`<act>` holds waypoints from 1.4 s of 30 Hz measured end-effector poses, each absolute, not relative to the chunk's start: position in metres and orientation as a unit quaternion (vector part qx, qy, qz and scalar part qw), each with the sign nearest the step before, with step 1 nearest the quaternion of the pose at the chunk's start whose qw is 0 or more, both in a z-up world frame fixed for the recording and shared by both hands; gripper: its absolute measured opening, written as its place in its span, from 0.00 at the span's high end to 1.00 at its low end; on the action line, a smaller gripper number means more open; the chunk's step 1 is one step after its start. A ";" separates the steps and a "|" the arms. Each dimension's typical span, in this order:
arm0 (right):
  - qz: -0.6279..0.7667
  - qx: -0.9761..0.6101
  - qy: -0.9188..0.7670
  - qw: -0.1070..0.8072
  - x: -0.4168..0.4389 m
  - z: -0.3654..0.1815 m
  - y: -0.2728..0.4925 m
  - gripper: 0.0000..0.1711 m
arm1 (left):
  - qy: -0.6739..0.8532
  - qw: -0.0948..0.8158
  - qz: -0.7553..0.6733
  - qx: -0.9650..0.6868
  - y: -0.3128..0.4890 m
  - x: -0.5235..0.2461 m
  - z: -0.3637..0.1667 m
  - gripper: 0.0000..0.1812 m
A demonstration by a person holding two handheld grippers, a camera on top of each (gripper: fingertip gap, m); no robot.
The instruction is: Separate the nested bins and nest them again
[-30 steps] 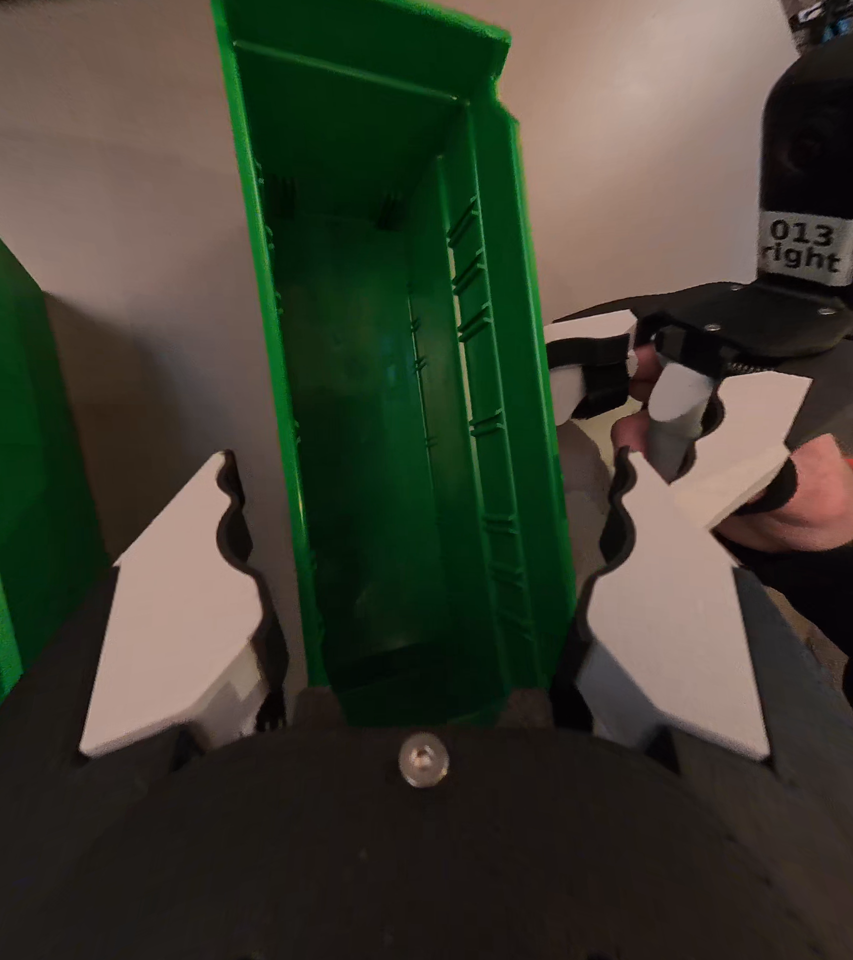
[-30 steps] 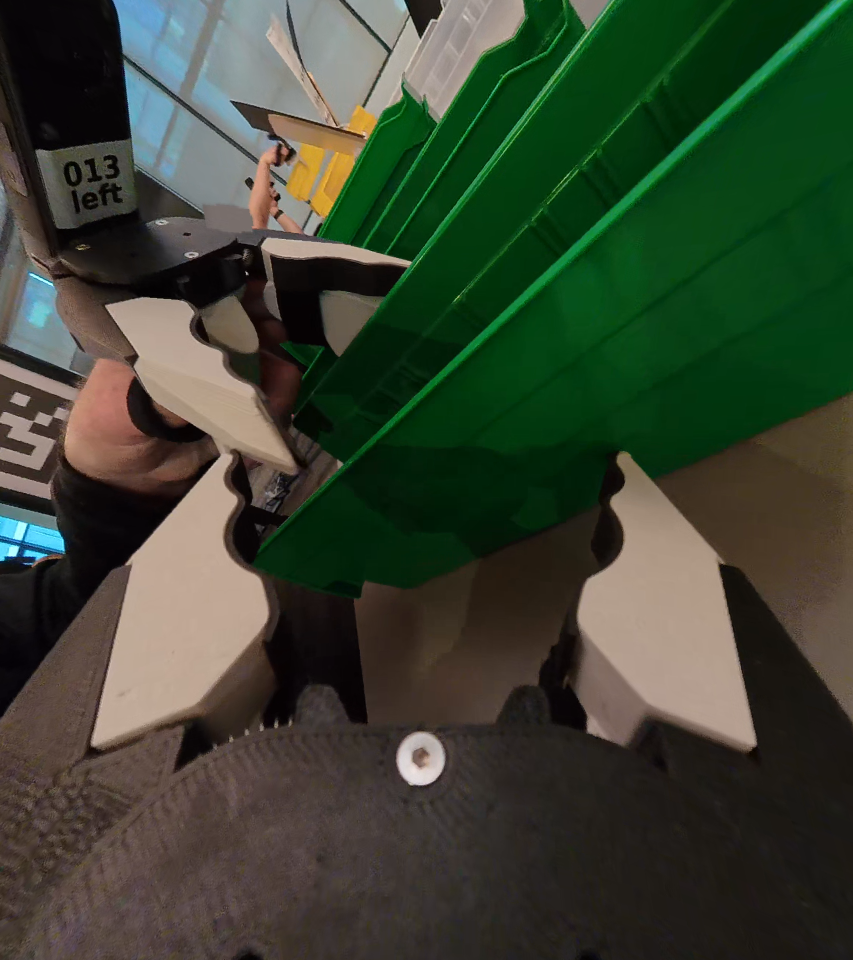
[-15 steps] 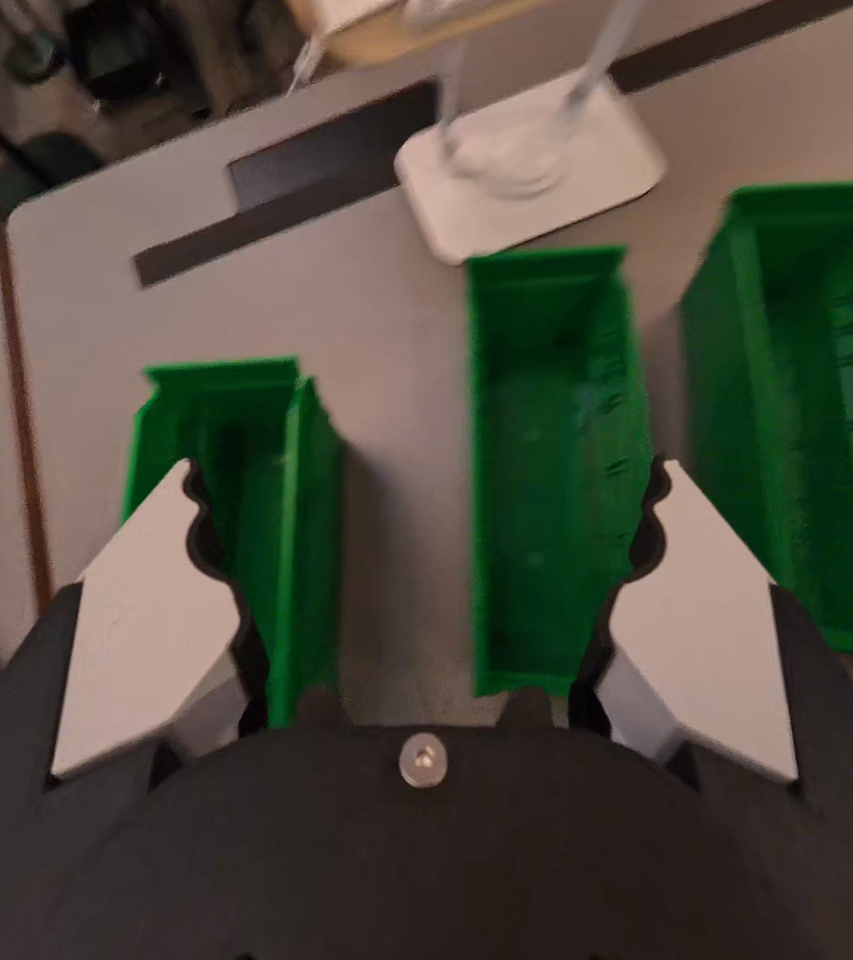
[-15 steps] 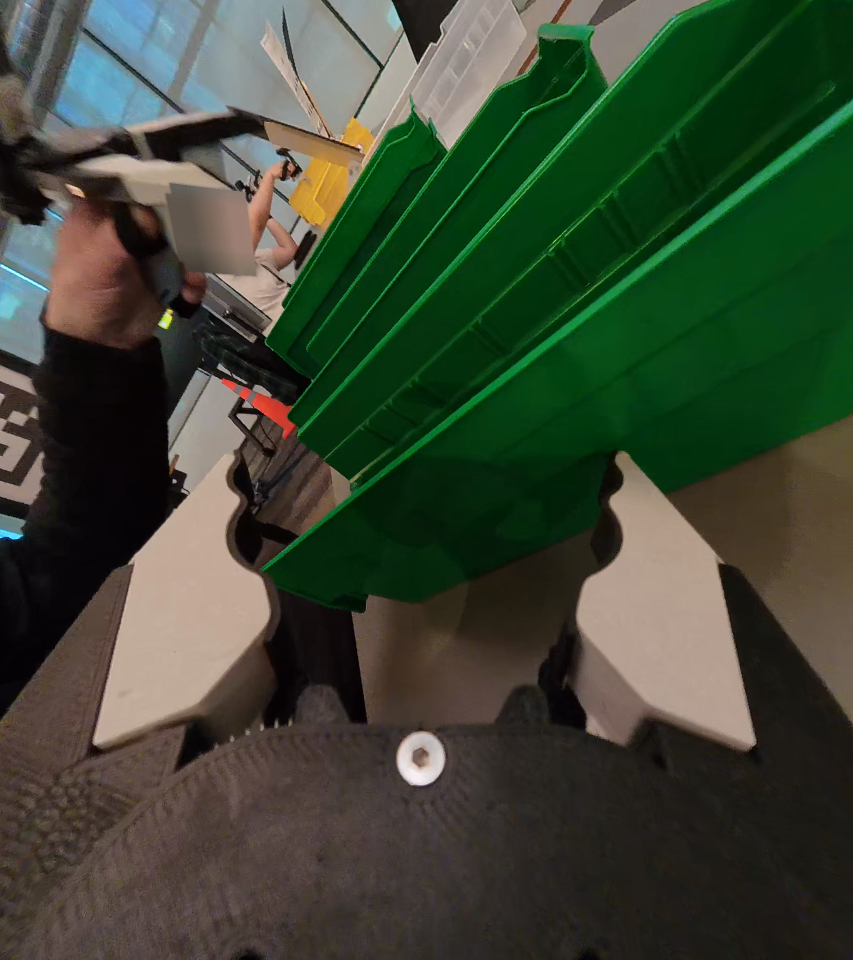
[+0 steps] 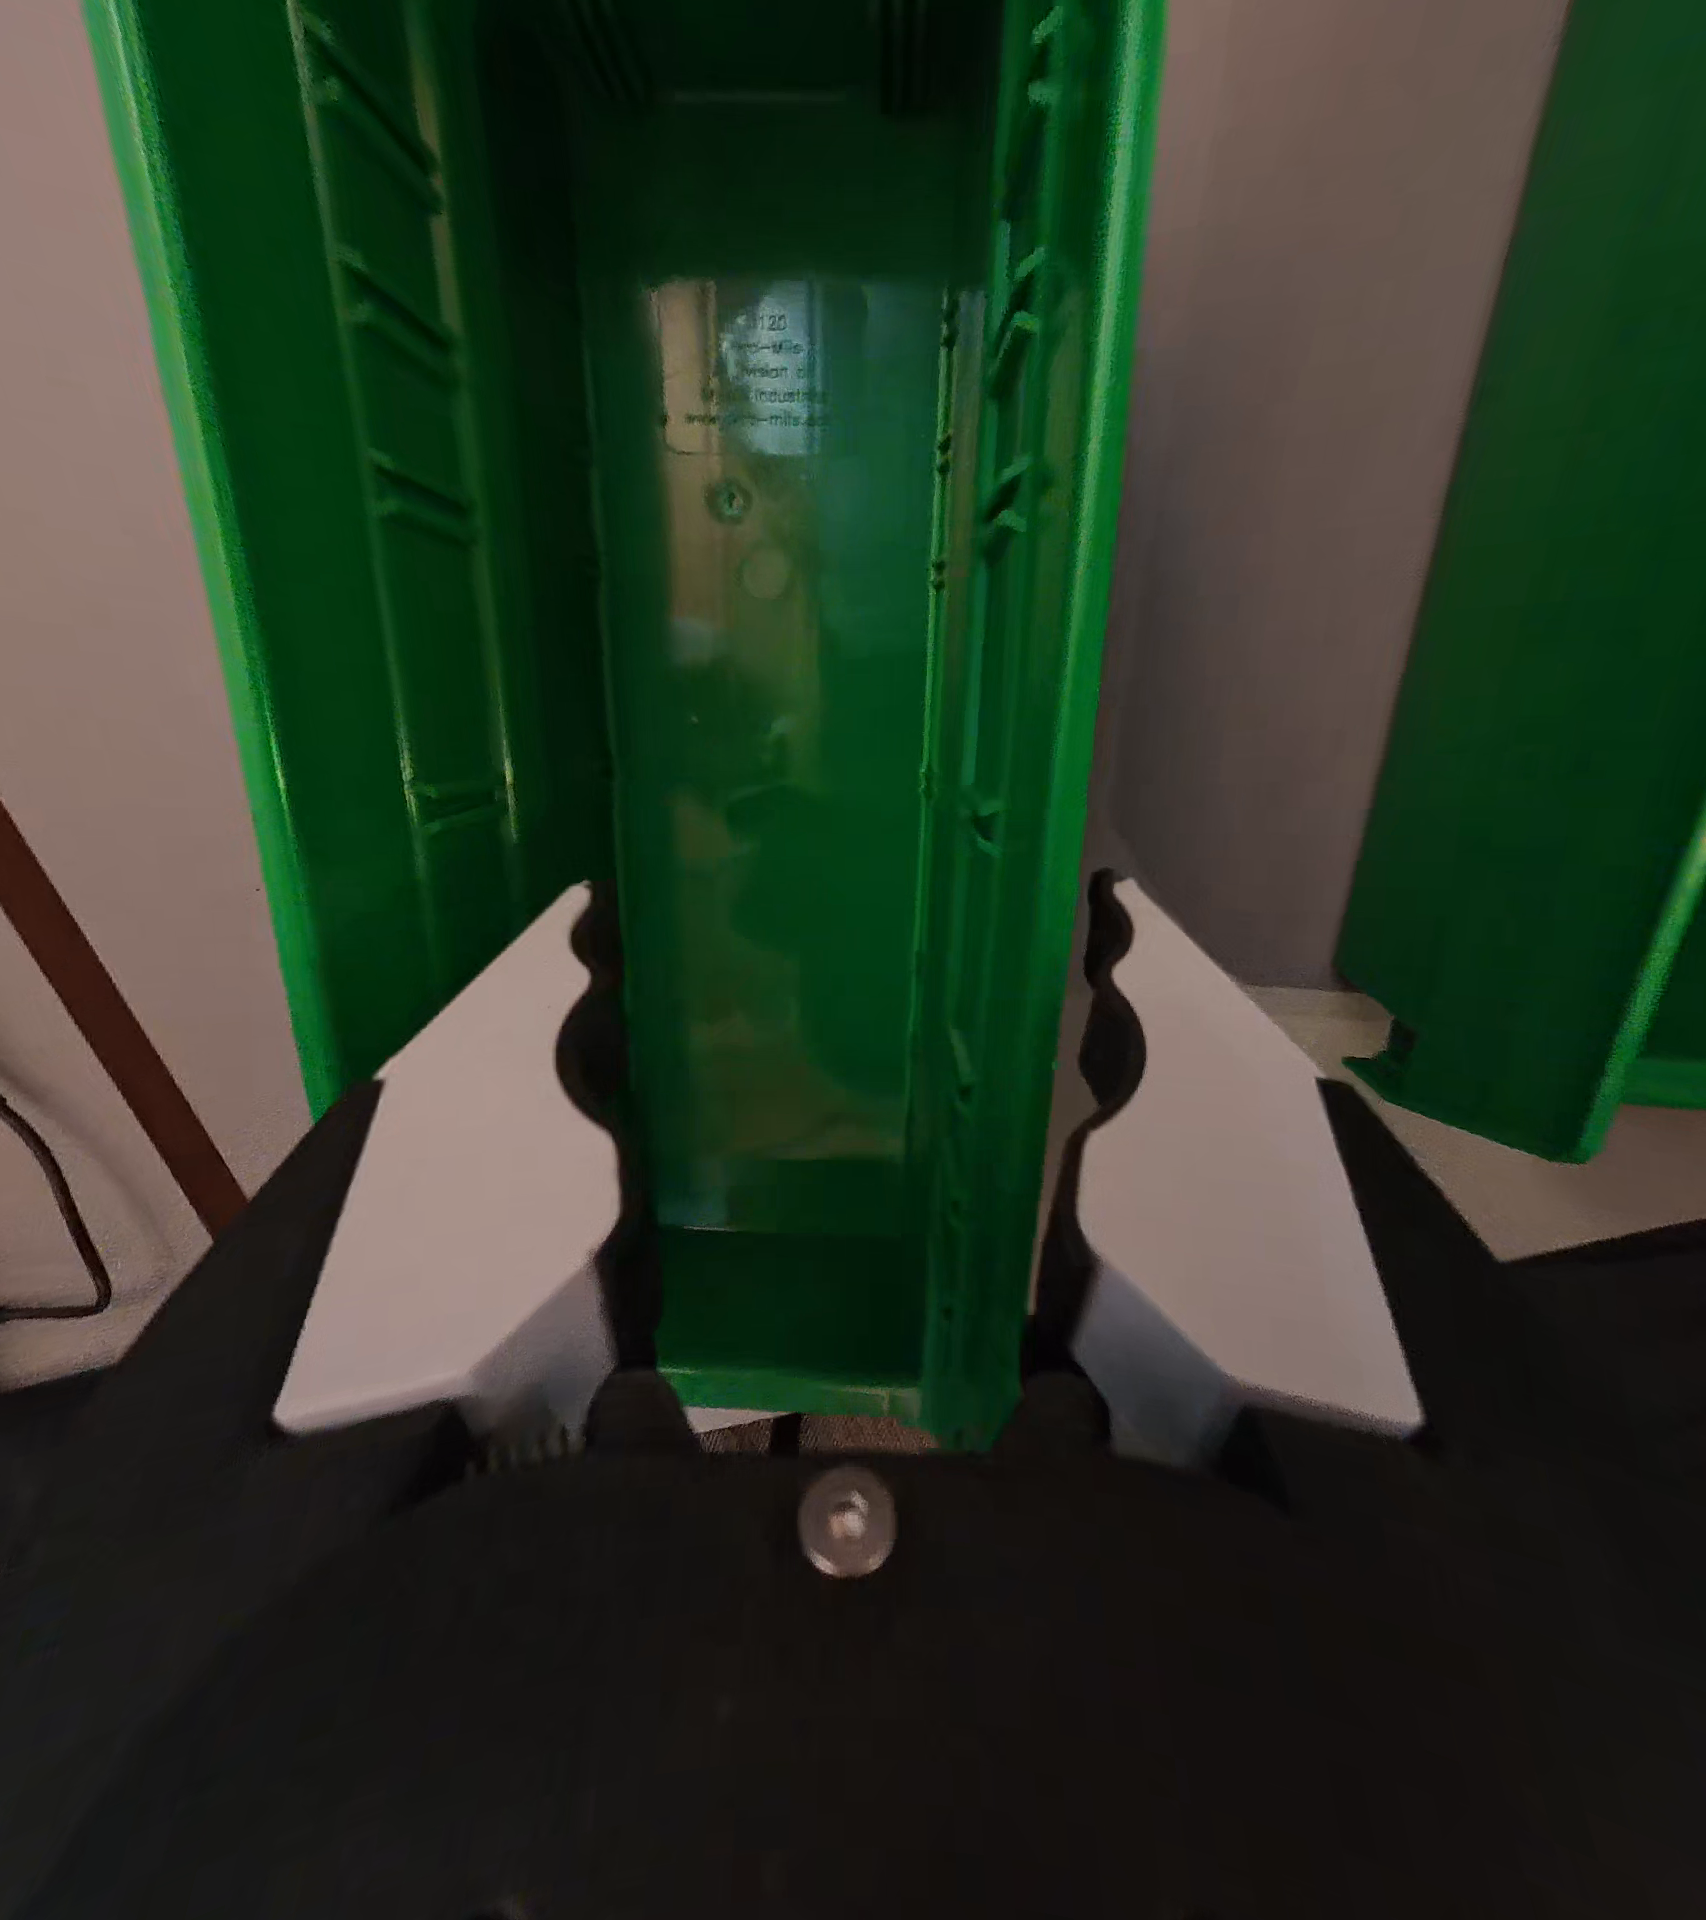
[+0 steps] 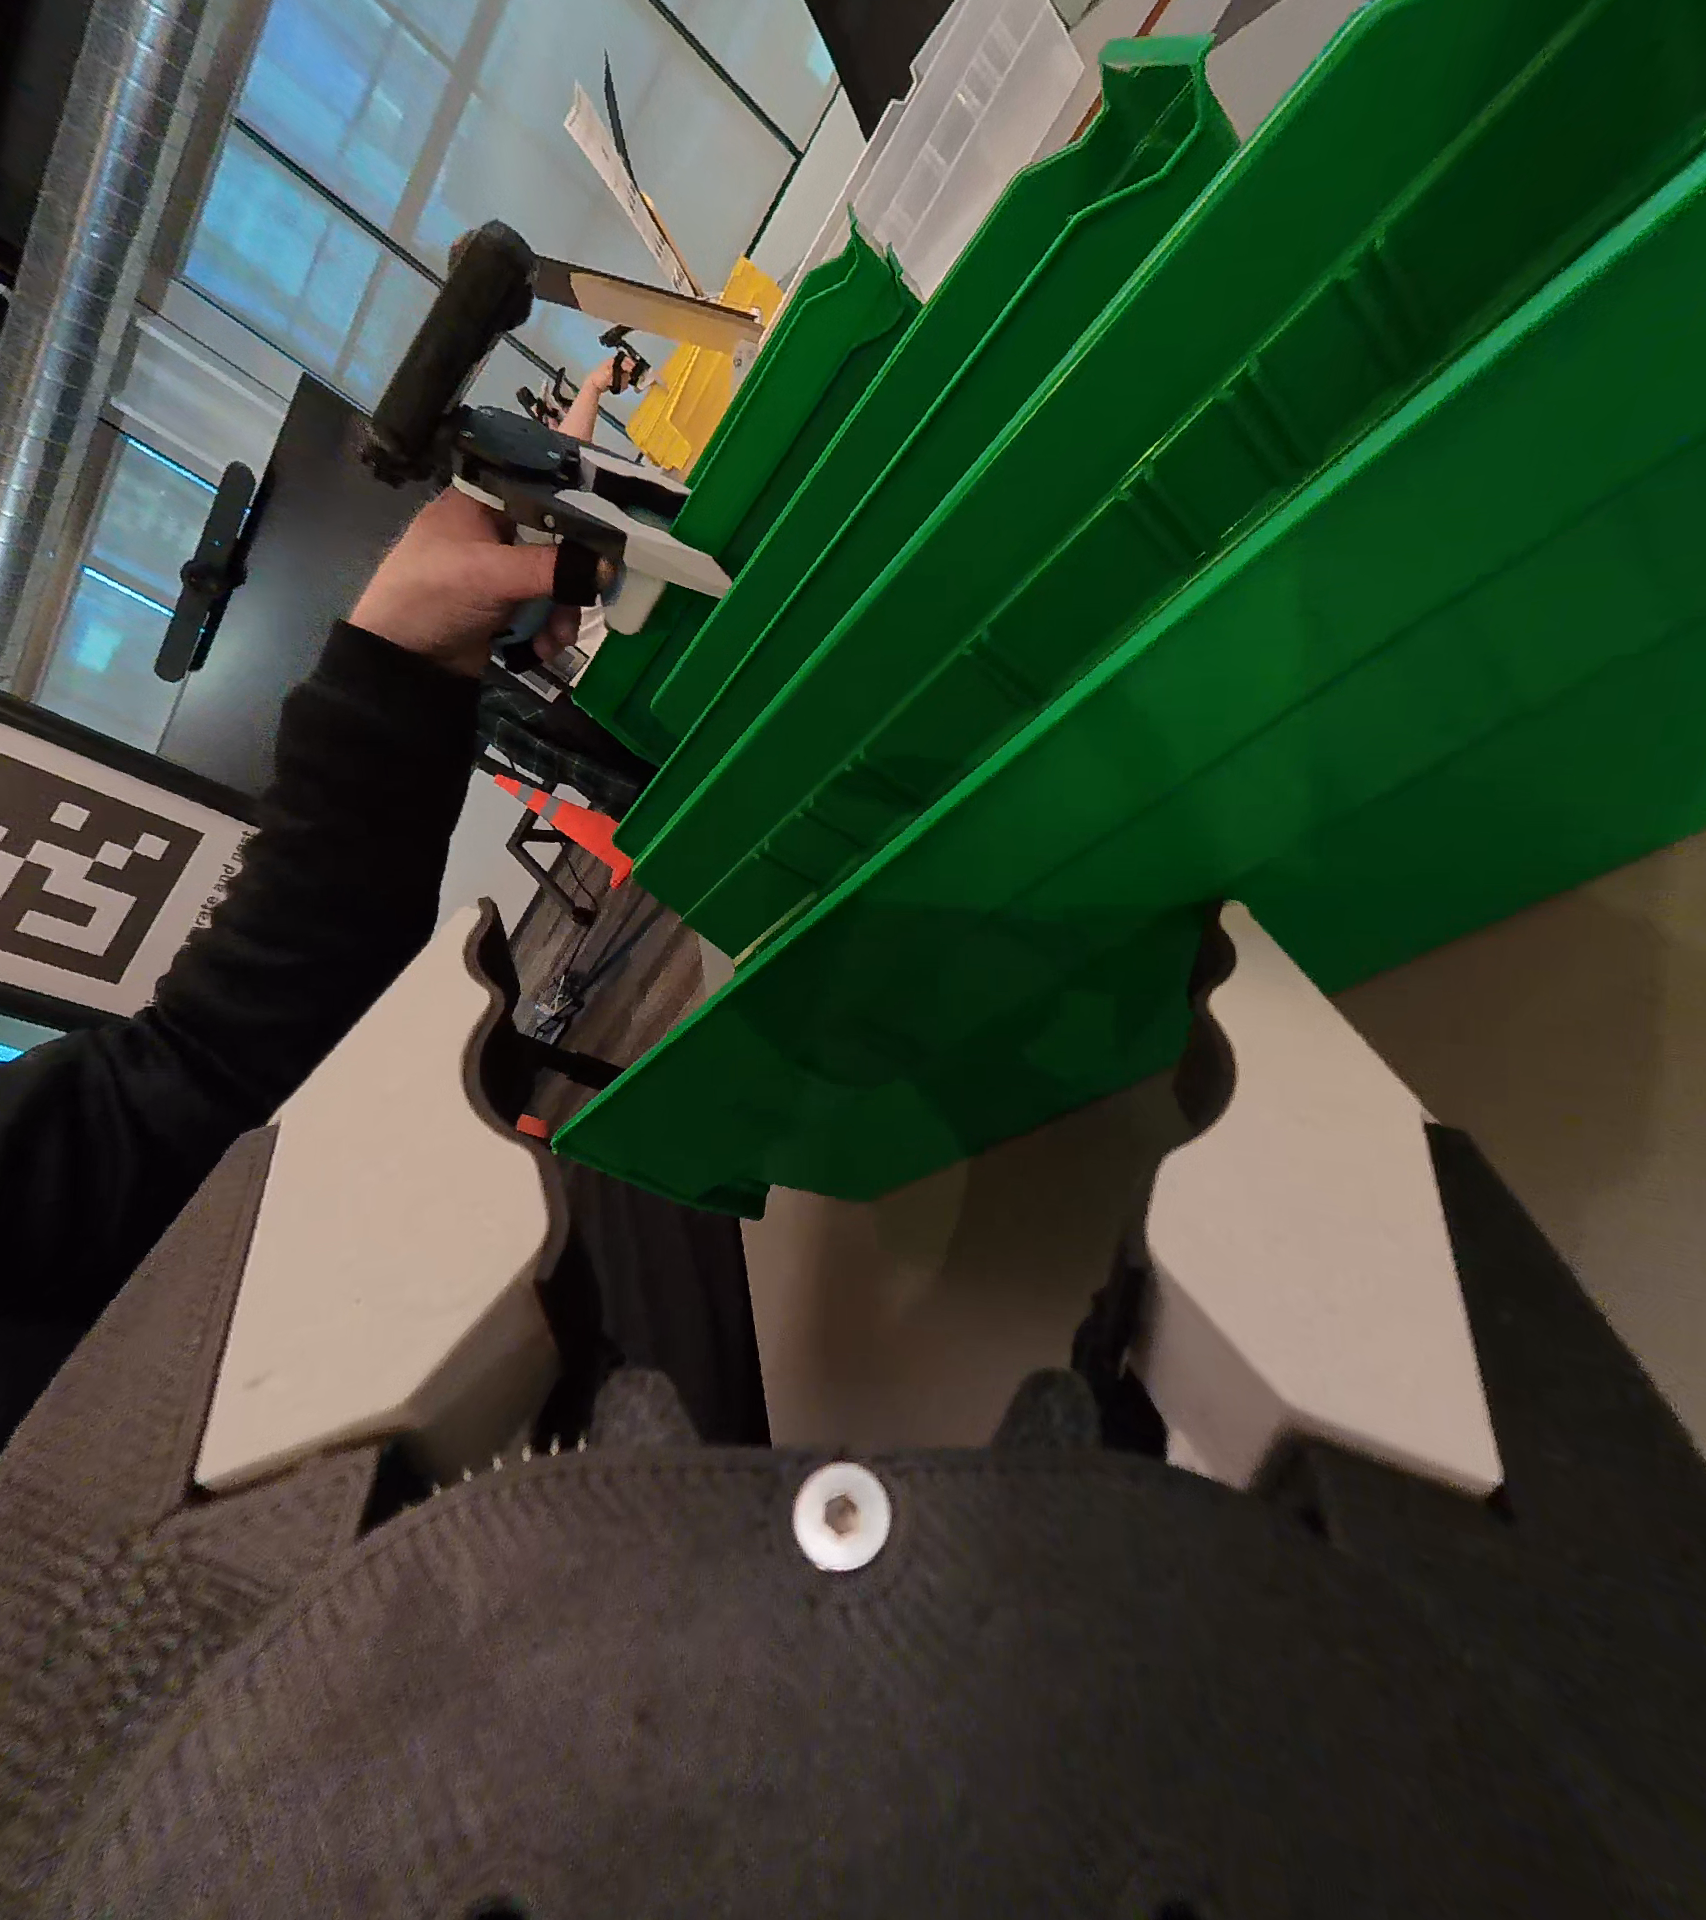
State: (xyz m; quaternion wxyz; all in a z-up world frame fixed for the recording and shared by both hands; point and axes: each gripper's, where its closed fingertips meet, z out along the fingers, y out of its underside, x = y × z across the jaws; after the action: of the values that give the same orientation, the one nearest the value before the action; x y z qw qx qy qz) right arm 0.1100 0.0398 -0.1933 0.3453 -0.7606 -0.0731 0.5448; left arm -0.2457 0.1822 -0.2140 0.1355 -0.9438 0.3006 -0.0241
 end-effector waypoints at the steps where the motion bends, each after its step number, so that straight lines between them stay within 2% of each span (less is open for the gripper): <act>1: 0.546 -0.760 -0.073 0.345 0.110 -0.193 0.040 0.26 | 0.298 0.139 -0.017 -0.944 0.184 -0.249 -0.215 0.49; 4: 0.549 -0.759 -0.074 0.342 0.110 -0.194 0.038 0.26 | 0.291 0.170 -0.019 -0.942 0.189 -0.249 -0.201 0.37; 7: 0.550 -0.759 -0.076 0.341 0.109 -0.193 0.037 0.27 | 0.290 0.225 -0.033 -0.929 0.201 -0.245 -0.175 0.32; 8: 0.550 -0.759 -0.076 0.340 0.109 -0.193 0.037 0.27 | 0.288 0.234 -0.025 -0.928 0.205 -0.248 -0.171 0.24; 11: 0.551 -0.759 -0.077 0.339 0.109 -0.194 0.037 0.27 | 0.303 0.240 0.000 -0.922 0.212 -0.257 -0.166 0.21; 13: 0.551 -0.760 -0.077 0.337 0.109 -0.194 0.037 0.27 | 0.303 0.213 0.009 -0.929 0.215 -0.264 -0.178 0.18; 15: 0.551 -0.760 -0.078 0.336 0.109 -0.195 0.036 0.27 | 0.306 0.191 0.001 -0.933 0.215 -0.266 -0.191 0.20; 17: 0.551 -0.761 -0.078 0.335 0.109 -0.195 0.036 0.27 | 0.310 0.157 -0.036 -0.937 0.205 -0.260 -0.204 0.28; 24: 0.554 -0.761 -0.077 0.330 0.109 -0.197 0.036 0.27 | 0.303 0.175 -0.048 -0.936 0.206 -0.258 -0.200 0.39; 32: 0.556 -0.760 -0.077 0.326 0.108 -0.199 0.036 0.28 | 0.289 0.187 -0.064 -0.937 0.205 -0.256 -0.193 0.41; 42: 0.558 -0.760 -0.079 0.323 0.107 -0.199 0.035 0.28 | 0.298 0.172 -0.064 -0.937 0.202 -0.251 -0.194 0.38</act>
State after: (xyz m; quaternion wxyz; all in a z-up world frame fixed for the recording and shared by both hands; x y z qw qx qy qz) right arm 0.1066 0.0345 -0.1993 0.3226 -0.7604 -0.0794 0.5580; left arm -0.2515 0.2024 -0.1943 0.1716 -0.9370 0.2977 -0.0636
